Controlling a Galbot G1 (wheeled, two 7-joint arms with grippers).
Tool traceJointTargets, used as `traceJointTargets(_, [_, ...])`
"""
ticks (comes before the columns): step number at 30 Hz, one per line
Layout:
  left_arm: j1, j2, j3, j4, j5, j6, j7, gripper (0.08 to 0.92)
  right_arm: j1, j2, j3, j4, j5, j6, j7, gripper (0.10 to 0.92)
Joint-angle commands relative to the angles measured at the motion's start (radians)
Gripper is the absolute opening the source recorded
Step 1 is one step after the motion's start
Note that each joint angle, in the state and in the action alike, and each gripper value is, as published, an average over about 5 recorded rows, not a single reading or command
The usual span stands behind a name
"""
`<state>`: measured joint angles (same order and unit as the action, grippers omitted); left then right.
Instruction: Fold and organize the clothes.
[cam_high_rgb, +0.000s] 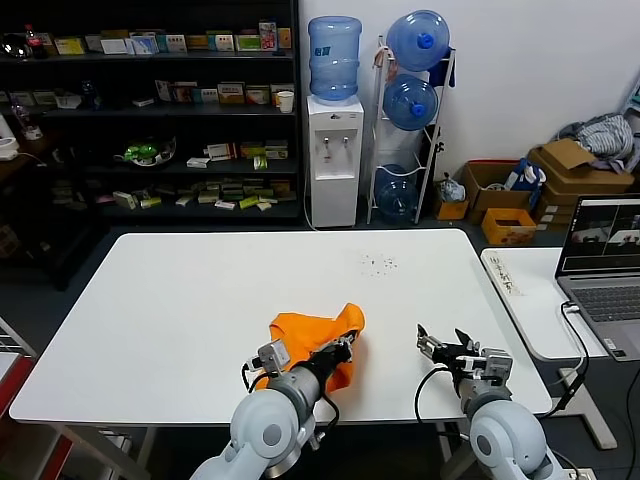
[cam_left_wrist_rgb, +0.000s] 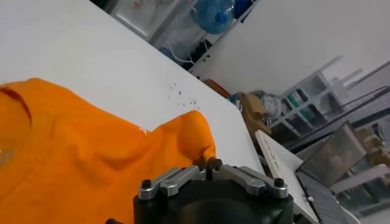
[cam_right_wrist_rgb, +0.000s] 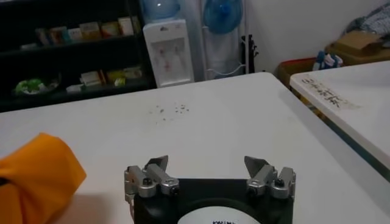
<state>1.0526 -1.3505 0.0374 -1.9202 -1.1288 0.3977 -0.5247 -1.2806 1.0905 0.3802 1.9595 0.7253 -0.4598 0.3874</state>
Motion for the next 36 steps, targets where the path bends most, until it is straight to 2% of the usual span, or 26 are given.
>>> traceJointTargets(1, [-0.01, -0.038, 0.002, 0.043, 0.083, -0.01, 0.016, 0.107, -0.005, -0.003, 0.003, 0.011, -0.006, 0.028, -0.016, 0.823])
traceJointTargets(10, [0.003, -0.041, -0.002, 0.039, 0.11, -0.011, 0.06, 0.107, -0.01, -0.006, 0.006, 0.013, -0.008, 0.039, -0.028, 0.823])
traceJointTargets(14, [0.036, -0.038, -0.018, 0.0, 0.152, -0.041, 0.132, 0.128, -0.027, -0.008, 0.025, 0.013, -0.077, 0.099, -0.103, 0.823])
traceJointTargets(16, [0.073, -0.017, -0.04, -0.028, 0.223, -0.084, 0.213, 0.167, -0.045, -0.01, 0.043, 0.011, -0.159, 0.165, -0.17, 0.823])
traceJointTargets(18, [0.127, 0.021, -0.078, -0.048, 0.342, -0.17, 0.335, 0.225, -0.07, -0.008, 0.066, 0.006, -0.248, 0.237, -0.238, 0.823])
traceJointTargets(21, [0.232, 0.091, -0.172, -0.042, 0.568, -0.392, 0.505, 0.311, -0.117, 0.002, 0.108, -0.002, -0.331, 0.328, -0.325, 0.823])
traceJointTargets(25, [0.42, 0.136, -0.373, -0.004, 0.732, -0.664, 0.587, 0.424, -0.195, 0.03, 0.156, -0.002, -0.393, 0.438, -0.418, 0.823])
traceJointTargets(30, [0.609, 0.073, -0.629, 0.062, 0.783, -0.836, 0.645, 0.571, -0.276, 0.109, 0.198, -0.002, -0.509, 0.553, -0.496, 0.823])
traceJointTargets(36, [0.659, -0.013, -0.742, 0.15, 0.813, -0.981, 0.705, 0.744, -0.308, 0.187, 0.225, -0.029, -0.511, 0.596, -0.562, 0.823])
